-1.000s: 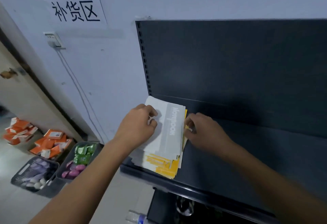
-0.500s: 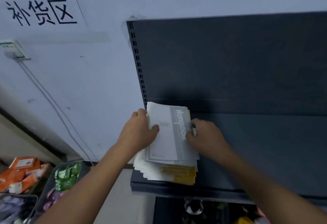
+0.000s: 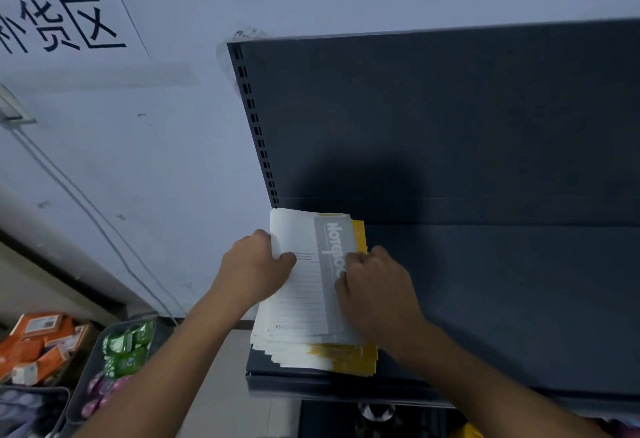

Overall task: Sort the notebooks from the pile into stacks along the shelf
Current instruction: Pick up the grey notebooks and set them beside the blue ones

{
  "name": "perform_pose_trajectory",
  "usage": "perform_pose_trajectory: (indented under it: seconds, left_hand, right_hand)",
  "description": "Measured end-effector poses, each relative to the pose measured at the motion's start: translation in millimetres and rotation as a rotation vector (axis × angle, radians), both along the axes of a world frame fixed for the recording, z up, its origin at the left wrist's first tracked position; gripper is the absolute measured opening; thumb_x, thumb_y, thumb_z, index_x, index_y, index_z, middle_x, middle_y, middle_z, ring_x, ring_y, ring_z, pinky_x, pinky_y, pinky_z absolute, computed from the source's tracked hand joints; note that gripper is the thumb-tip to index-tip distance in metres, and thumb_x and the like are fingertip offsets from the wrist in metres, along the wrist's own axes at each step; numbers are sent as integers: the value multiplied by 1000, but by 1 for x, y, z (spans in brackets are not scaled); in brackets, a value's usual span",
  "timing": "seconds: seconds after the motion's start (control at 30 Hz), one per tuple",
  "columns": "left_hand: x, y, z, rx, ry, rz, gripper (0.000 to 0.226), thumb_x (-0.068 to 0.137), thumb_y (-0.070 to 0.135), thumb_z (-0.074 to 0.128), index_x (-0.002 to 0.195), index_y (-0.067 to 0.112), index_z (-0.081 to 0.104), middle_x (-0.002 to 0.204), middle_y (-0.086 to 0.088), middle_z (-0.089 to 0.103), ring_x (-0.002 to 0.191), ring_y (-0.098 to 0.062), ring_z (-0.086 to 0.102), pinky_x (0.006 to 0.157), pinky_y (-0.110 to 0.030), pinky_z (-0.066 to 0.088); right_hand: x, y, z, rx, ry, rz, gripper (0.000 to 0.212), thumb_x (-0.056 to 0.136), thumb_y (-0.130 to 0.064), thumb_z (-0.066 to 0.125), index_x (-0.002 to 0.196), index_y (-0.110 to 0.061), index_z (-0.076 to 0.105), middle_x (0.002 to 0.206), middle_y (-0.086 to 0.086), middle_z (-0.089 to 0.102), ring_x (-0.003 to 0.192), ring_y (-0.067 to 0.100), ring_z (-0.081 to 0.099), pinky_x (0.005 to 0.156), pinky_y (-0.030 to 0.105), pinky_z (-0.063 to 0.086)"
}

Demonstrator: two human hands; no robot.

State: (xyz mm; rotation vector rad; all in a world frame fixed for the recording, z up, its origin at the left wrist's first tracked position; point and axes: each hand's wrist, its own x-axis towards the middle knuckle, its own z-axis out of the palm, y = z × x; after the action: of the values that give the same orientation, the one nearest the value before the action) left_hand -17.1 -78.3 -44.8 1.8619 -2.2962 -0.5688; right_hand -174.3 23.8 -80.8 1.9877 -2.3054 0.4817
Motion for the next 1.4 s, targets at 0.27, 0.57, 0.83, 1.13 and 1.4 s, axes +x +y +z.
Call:
perform_pose_trajectory:
  seconds: [0.27, 0.57, 0.83, 1.13, 1.4]
  left_hand:
    - [5, -8, 7, 5, 77, 68, 32, 89, 38, 65, 100, 10, 53, 91, -3, 62, 74, -13, 54, 52, -25, 34]
    - [6, -3, 7, -214, -68, 104, 36, 92, 44, 62, 79, 13, 48, 76, -2, 54, 72, -21, 50, 56, -31, 30]
    - [14, -10, 15, -113, 63, 189, 39, 89, 43, 67, 96, 7, 54, 87, -6, 61, 77, -23, 55, 51, -27, 31]
    - [10, -2, 12, -13, 169, 229, 45, 89, 43, 67, 112, 7, 53, 104, -8, 63, 92, -28, 59, 70, -33, 43]
    - [-8, 14, 10, -82, 303, 240, 31, 91, 26, 64, 108, 10, 44, 98, -6, 56, 84, -24, 53, 61, -32, 36]
  right_hand:
    - [7, 1, -8, 6, 233, 91, 18, 67, -24, 80, 68, -9, 69, 62, 6, 61, 67, 26, 58, 57, 36, 51]
    - [9, -3, -6, 7, 271, 120, 21, 67, -26, 82, 73, -8, 72, 64, 8, 63, 68, 26, 58, 60, 38, 54]
    - [21, -3, 1, -28, 59, 172, 15, 76, -28, 72, 73, -15, 65, 67, 1, 63, 72, 21, 58, 62, 33, 50]
    - [14, -12, 14, 54, -509, -143, 23, 97, -25, 52, 107, -9, 64, 103, 5, 66, 107, 21, 51, 95, 33, 46]
    - [-5, -20, 24, 156, -1295, -385, 27, 88, -14, 68, 113, -4, 72, 96, -5, 67, 81, 7, 60, 74, 23, 48]
